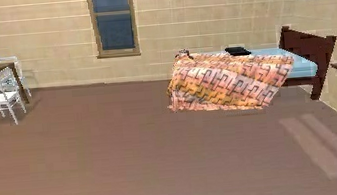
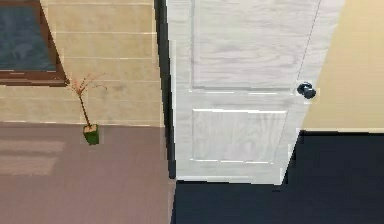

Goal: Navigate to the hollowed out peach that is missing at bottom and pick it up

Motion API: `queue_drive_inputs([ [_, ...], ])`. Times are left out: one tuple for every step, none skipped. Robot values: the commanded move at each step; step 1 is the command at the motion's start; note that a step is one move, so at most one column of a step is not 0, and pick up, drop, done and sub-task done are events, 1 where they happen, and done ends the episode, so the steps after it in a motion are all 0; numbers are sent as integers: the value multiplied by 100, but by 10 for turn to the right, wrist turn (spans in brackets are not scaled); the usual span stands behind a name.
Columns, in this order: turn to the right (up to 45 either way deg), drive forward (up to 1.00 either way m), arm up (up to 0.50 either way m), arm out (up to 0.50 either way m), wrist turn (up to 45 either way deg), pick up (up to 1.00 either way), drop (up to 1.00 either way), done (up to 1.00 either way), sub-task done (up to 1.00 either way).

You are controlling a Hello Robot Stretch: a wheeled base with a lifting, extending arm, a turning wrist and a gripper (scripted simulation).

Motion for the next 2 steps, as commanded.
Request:
queue_drive_inputs([
  [0,45,0,0,0,0,0,0,0],
  [-390,0,0,0,0,0,0,0,0],
])
